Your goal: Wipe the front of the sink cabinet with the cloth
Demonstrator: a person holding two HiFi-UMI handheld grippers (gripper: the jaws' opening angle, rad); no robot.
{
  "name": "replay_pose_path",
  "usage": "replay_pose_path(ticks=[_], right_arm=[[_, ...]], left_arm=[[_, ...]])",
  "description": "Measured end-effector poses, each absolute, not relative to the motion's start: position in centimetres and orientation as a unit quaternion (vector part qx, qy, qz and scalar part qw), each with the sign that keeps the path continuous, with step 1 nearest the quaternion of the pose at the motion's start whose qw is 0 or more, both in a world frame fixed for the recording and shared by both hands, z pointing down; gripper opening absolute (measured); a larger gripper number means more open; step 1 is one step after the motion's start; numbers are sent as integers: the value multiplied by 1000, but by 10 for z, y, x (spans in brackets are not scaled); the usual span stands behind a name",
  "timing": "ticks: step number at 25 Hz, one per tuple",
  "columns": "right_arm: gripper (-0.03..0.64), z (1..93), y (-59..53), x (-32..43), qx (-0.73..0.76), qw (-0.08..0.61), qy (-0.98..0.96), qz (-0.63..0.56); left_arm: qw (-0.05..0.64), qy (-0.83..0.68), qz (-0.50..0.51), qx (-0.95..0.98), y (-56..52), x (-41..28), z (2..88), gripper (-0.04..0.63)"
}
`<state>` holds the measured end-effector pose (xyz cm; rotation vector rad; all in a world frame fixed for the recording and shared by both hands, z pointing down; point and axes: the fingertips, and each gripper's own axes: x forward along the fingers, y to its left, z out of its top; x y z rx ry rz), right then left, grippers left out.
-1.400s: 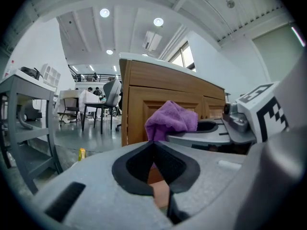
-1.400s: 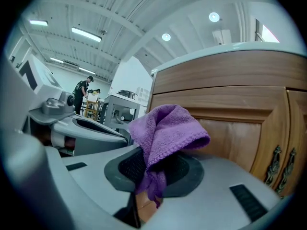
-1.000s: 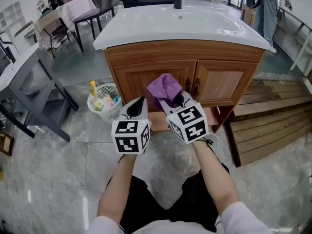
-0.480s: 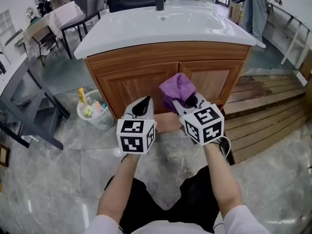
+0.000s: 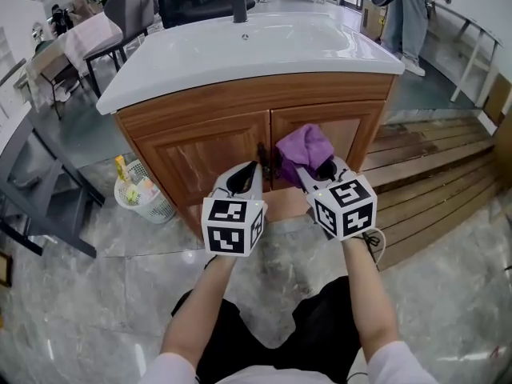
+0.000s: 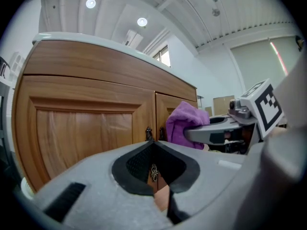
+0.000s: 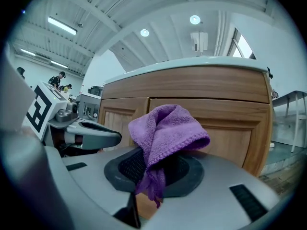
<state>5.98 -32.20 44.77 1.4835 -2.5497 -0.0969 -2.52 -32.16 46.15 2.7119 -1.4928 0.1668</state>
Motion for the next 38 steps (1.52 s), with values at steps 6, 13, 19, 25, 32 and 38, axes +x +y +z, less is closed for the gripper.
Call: replay_pose_path(ticks=[6,13,19,25,32,38], right_arm=[[72,458,-334,92,518,102,-849,-26],[72,465,-350,128,536,105,-837,-29],[72,471,-357,178,571,108,-814,-27],[72,475,-359,215,598,116,-793,-26],[72,481,-361,228,614,128,-778,-25],[72,473,-351,209,609,121,-783,-26]], left_arm=[[18,-475,56,878,-327,-5,462,5],[16,-477,62,877,-338,8,468,5],[12,-469,64,881,-341,27,471,5],[15,-462,65,884,-344,35,473,5],[20,-461,65,885,-345,33,475,5],[22,-463,64,884,-339,19,476,5]])
